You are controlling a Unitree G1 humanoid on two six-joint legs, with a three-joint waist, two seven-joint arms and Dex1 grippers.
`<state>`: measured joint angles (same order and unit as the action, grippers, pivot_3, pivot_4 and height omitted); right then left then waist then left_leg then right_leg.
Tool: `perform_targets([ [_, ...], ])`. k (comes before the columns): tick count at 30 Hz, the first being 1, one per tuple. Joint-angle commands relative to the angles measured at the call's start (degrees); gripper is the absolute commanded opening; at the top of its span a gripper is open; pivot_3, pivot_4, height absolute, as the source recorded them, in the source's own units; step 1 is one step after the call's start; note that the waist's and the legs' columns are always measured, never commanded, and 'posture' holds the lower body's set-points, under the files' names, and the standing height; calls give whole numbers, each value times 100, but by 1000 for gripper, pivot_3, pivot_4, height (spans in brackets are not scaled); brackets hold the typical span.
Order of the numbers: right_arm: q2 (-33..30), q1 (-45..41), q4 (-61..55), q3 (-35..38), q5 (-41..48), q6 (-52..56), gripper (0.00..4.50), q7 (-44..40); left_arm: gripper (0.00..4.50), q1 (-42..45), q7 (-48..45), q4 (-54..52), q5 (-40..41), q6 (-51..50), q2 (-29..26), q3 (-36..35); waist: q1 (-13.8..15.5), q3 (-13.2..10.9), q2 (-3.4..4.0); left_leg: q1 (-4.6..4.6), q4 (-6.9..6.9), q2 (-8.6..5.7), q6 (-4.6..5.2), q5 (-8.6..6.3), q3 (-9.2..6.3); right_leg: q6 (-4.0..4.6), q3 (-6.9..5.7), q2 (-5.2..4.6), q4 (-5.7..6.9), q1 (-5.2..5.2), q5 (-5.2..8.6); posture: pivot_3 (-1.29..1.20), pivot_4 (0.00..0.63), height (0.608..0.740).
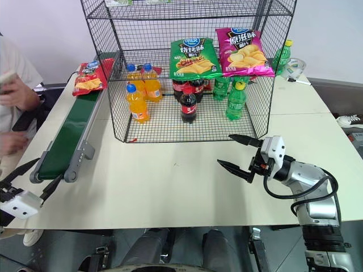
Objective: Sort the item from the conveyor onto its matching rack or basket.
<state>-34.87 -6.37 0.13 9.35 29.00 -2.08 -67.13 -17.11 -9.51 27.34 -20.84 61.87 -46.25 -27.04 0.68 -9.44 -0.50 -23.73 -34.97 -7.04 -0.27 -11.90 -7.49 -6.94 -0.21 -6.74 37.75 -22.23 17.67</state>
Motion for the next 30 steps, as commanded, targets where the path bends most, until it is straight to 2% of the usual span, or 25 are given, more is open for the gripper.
perform_targets([
  [1,-33,130,-509,-67,405,262,4500,-257,3846,-128,637,-264,-741,50,-173,-344,2,0,-1,0,1,0,0,0,0,0,0,0,0,0,0,0,150,740],
  [7,-148,374,-1098,-390,537,693,4500,-562,3846,-515,2070,-715,-2329,-355,-297,-508,-3,-3,-4,-1,4,1,-1,-1,0,-2,0,0,0,-2,1,0,150,740],
  [11,-137,323,-1075,-511,380,662,4500,-614,3846,-769,2796,-878,-2839,-694,-370,-392,4,-4,-7,-2,5,0,-2,-2,1,-3,0,-1,0,-2,2,0,150,740],
  [16,-90,155,-886,-537,273,604,4500,-551,3846,-1048,3304,-847,-3005,-1060,-473,-254,5,-5,-9,-3,4,0,-2,-2,1,-6,-3,0,0,-3,0,0,150,740],
  [22,-101,94,-837,-577,238,599,4500,-566,3846,-1221,3401,-709,-2635,-1421,-447,-197,4,-6,-9,-3,5,0,-2,-2,1,-7,-4,0,0,-4,0,0,150,740],
  [30,-89,73,-908,-690,205,652,4500,-590,3846,-1262,3513,-864,-2582,-1678,-465,59,6,-6,-11,-3,4,0,-2,-2,1,-7,-5,-1,1,-3,-1,0,150,740],
])
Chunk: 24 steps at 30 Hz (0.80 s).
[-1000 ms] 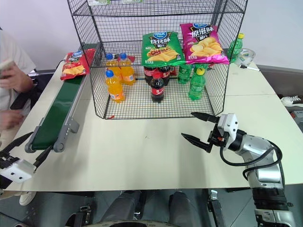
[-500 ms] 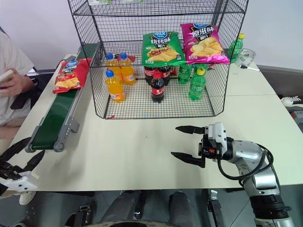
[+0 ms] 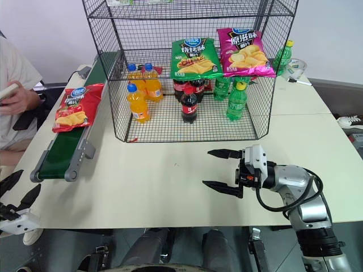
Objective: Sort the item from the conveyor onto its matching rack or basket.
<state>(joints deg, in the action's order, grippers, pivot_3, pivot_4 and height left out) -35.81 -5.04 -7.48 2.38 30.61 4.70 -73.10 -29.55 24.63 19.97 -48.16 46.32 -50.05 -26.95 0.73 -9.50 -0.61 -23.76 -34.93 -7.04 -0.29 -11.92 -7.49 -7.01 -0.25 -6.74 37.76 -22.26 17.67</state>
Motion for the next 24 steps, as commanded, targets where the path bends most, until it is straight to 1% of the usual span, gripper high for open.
perform_targets([
  [1,6,-61,-142,4,35,-31,4500,9,3846,-5,99,-141,165,-158,-88,77,1,0,0,0,0,0,0,0,0,0,0,0,0,0,0,0,150,740],
  [11,-10,-64,-103,8,-10,-45,4500,51,3846,124,31,-258,297,-418,-149,306,0,1,-3,0,-1,0,0,0,0,0,0,0,0,0,0,0,150,740],
  [16,-8,-100,-65,10,-57,-82,4500,66,3846,399,-42,-157,332,-574,-92,667,2,1,-2,0,-1,0,0,0,0,-1,0,1,1,0,-1,0,150,740],
  [24,-33,-38,-65,60,-99,-122,4500,87,3846,495,-19,-196,394,-851,-109,879,-1,2,-5,0,-1,0,0,0,0,-2,-1,2,3,-2,-1,0,150,740],
])
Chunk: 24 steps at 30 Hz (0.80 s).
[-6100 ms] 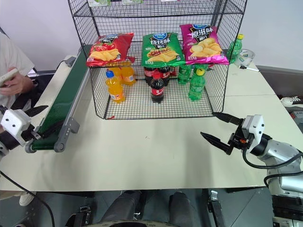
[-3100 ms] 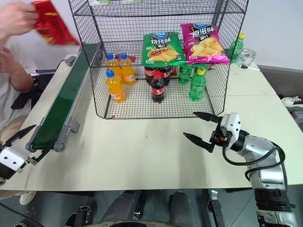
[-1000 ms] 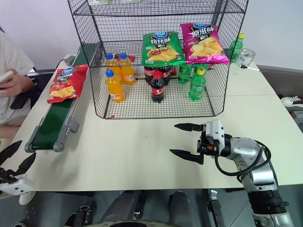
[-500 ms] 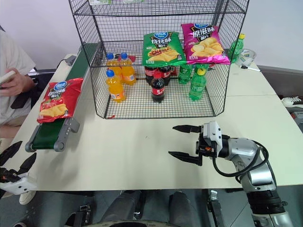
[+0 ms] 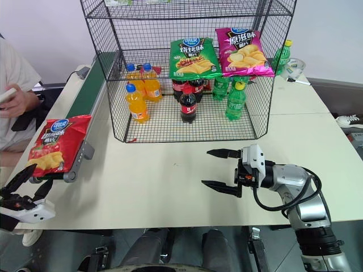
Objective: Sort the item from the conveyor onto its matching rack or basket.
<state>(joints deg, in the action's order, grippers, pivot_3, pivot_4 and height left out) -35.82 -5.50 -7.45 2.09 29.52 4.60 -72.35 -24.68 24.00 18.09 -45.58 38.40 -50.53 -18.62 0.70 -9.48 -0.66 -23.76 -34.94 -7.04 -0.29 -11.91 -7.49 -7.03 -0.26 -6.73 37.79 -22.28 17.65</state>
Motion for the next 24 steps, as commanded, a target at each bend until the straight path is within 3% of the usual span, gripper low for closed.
perform_targets([
  [1,-33,14,-69,94,7,-114,4500,16,3846,21,54,-8,135,-84,-65,57,3,0,0,0,0,0,0,0,0,0,0,0,0,0,0,0,150,740],
  [9,-41,24,-48,119,-11,-136,4500,37,3846,51,-39,-94,371,-177,-68,88,3,0,0,0,-2,0,0,0,0,0,0,0,2,0,0,0,150,740],
  [12,-48,29,-25,139,-10,-143,4500,48,2967,21,-95,-133,613,-154,-6,33,3,0,0,0,-3,0,0,0,0,0,0,0,2,1,0,0,150,740],
  [16,-55,34,-3,153,-10,-148,4500,57,903,-30,-74,-178,635,-165,-24,32,3,0,0,0,-3,0,0,0,0,0,0,-1,2,1,0,0,150,740],
  [18,-54,39,7,152,-16,-161,4500,60,106,-50,-72,-193,652,-158,-24,27,3,0,0,0,-3,0,1,0,0,0,0,-1,2,1,0,0,150,740],
  [24,-62,44,62,162,-14,-190,4500,56,106,-159,-83,-546,684,-223,23,-111,4,0,0,0,-4,0,1,0,0,0,1,-1,2,1,0,0,150,740],
])
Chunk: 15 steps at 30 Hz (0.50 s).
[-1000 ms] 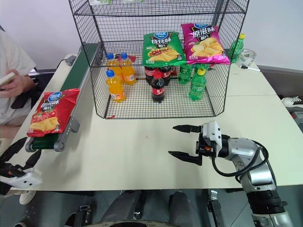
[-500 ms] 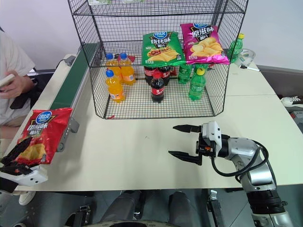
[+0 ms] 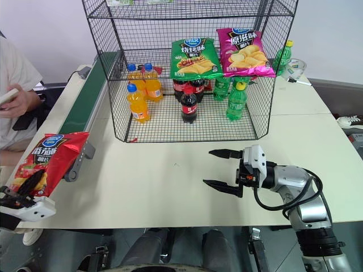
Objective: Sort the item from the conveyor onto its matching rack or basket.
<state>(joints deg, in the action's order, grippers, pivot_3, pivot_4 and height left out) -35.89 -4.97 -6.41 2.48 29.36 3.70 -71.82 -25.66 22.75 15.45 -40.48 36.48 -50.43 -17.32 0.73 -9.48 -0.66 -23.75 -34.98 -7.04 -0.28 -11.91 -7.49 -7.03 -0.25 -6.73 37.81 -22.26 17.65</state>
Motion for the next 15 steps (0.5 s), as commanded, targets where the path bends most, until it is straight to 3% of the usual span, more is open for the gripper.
perform_targets([
  [1,-59,-10,-22,136,-9,-124,4500,11,106,-81,4,-379,216,-28,22,-269,1,0,0,0,0,0,0,0,0,0,0,0,0,0,0,0,150,740],
  [8,304,-157,148,682,353,-261,4500,521,106,40,-397,-1671,398,-125,110,-678,6,0,-3,0,-3,0,0,0,0,1,0,-1,0,3,0,0,150,740],
  [15,835,-331,165,1007,259,-671,4500,1264,106,563,-1014,-2649,342,-262,163,-596,-8,0,-1,0,-1,0,4,3,1,1,0,2,2,0,-1,0,150,740],
])
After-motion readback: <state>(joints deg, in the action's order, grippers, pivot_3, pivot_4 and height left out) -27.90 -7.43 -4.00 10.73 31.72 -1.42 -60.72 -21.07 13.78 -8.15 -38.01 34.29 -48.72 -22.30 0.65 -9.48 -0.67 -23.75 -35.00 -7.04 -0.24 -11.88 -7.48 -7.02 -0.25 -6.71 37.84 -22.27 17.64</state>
